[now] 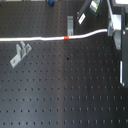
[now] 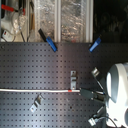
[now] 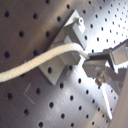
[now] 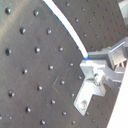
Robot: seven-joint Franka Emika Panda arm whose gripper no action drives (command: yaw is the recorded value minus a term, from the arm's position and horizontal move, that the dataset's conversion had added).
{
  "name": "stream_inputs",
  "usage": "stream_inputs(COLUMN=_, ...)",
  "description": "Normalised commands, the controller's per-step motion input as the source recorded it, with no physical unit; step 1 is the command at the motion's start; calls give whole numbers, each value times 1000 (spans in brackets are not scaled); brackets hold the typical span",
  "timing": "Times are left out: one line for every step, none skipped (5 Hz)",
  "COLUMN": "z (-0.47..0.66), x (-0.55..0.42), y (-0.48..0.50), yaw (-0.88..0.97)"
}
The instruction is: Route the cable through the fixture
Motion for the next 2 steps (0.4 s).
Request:
stream_inputs(z=253, x=-8, y=203, yaw=0)
stream_inputs(z=11, x=0, y=3, yaw=-26)
